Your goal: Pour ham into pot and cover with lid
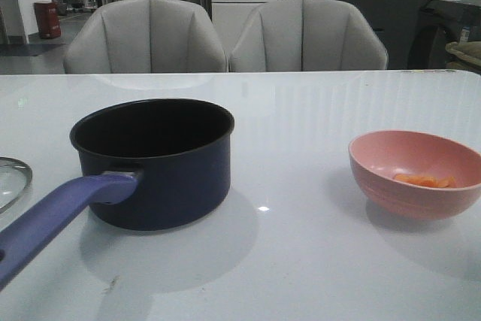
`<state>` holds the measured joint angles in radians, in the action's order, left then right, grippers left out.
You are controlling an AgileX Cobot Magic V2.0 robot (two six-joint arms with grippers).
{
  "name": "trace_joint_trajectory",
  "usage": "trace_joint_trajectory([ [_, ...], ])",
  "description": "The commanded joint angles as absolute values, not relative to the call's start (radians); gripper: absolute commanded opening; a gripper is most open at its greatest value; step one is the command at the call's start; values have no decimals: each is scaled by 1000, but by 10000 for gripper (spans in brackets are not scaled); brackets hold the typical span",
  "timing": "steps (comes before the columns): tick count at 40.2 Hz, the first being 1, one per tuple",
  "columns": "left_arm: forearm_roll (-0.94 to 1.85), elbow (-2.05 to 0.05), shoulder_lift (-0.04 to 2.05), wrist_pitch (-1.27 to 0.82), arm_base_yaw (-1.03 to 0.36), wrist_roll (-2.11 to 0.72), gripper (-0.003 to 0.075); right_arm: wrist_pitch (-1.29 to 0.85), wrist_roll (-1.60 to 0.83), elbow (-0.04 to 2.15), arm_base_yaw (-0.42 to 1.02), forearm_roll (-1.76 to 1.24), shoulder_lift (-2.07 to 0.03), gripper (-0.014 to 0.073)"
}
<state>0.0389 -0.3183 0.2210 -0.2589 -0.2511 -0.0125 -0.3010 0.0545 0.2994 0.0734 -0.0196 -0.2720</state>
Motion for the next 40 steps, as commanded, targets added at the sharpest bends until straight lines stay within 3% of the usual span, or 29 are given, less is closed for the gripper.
trace_joint_trajectory([
  [1,40,-343,228,-180,-258,-11,522,-245,52,340,68,-21,-322,151],
  [11,42,-343,228,-181,-258,-11,522,-208,53,357,68,-28,-407,174],
  [18,42,-343,228,-181,-258,-11,522,-329,68,467,68,-76,-563,409],
  [22,42,-343,228,-181,-258,-11,522,-373,71,536,68,-113,-662,502],
  [40,42,-343,228,-181,-258,-11,522,-540,78,856,33,-135,-1199,517],
])
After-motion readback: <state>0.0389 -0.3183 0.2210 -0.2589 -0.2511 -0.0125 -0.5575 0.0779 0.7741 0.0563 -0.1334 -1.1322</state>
